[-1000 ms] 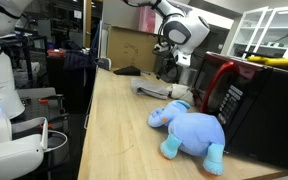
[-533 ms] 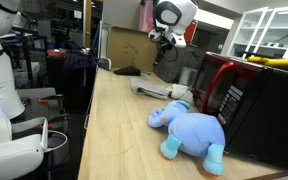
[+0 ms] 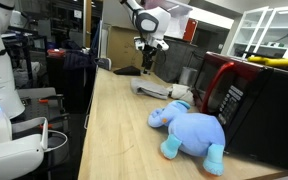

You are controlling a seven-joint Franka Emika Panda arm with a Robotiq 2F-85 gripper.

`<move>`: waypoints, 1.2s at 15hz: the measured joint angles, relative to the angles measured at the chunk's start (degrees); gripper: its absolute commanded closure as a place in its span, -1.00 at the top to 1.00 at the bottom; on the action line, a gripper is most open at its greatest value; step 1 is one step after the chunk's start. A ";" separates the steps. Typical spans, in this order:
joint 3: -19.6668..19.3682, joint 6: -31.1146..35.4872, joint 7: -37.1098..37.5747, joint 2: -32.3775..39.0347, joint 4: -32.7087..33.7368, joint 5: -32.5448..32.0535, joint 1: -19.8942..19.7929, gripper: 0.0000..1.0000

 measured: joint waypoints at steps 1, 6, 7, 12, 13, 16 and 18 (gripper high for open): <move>0.13 2.57 -1.79 -0.11 -1.51 -1.56 0.37 0.05; 0.68 15.04 -10.10 -1.13 -8.59 -9.76 0.78 -0.71; 0.70 17.11 -11.30 -1.38 -10.09 -11.43 0.79 -0.87; 0.68 22.52 -12.86 -2.11 -16.11 -18.75 0.77 -1.00; 0.61 23.38 -12.86 -2.09 -17.17 -19.99 0.77 -1.00; 0.33 26.77 -12.80 -2.20 -19.84 -23.55 0.79 -1.00; 0.33 28.23 -12.79 -2.60 -20.86 -25.02 0.83 -1.00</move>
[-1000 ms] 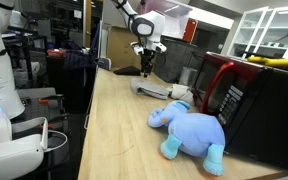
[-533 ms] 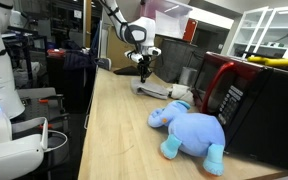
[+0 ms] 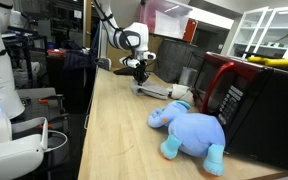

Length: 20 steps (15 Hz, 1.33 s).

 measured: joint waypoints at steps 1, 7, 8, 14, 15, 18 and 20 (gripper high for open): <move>-0.01 0.45 0.00 -0.23 -0.50 -0.56 -0.02 -1.00; 0.01 0.67 -1.24 -5.39 -8.05 -1.17 -0.19 -1.00; 0.04 0.63 -1.71 -6.55 -9.66 -1.16 -0.20 -1.00; 0.11 -1.61 -5.70 -13.03 -17.60 -0.52 -0.39 -0.48; 0.07 -1.89 -5.93 -13.95 -18.58 -0.43 -0.55 -0.44; -0.23 -2.18 -5.93 -16.39 -19.62 -0.30 -1.19 -0.02; -0.60 -2.19 -6.03 -17.98 -19.06 0.22 -1.50 0.29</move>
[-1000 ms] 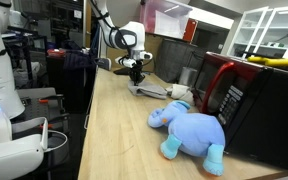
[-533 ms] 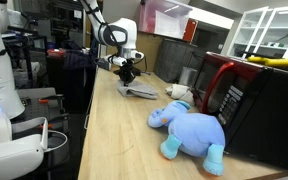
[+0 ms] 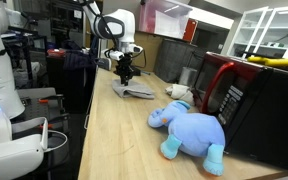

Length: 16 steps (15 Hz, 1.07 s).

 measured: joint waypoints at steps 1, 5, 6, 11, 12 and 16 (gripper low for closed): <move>-0.17 -0.15 -0.06 -0.92 0.51 0.23 -0.16 0.43; -0.93 -4.64 -0.25 -4.36 3.84 0.19 -0.22 0.99; -1.04 -7.10 -0.11 -5.06 4.99 -0.33 -0.23 1.00; -1.16 -20.67 0.58 -7.77 12.08 -1.53 -0.23 1.00; -1.16 -22.96 0.82 -8.15 13.49 -1.64 -0.22 1.00; -1.16 -30.94 1.32 -9.15 18.23 -1.67 -0.10 1.00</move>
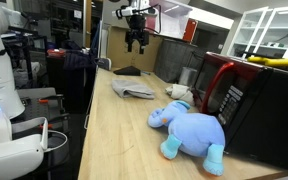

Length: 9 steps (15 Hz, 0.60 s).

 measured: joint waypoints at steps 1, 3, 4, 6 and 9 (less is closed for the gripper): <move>0.01 -1.65 0.00 -0.18 0.91 0.00 0.03 1.00; 0.02 -4.55 0.00 -0.60 2.33 0.01 0.08 1.00; 0.02 -5.80 0.00 -0.81 2.87 0.02 0.08 1.00; -0.07 -7.81 0.00 -1.44 3.70 0.06 0.03 1.00; -0.90 -10.27 0.00 -3.58 3.98 0.08 -0.11 1.00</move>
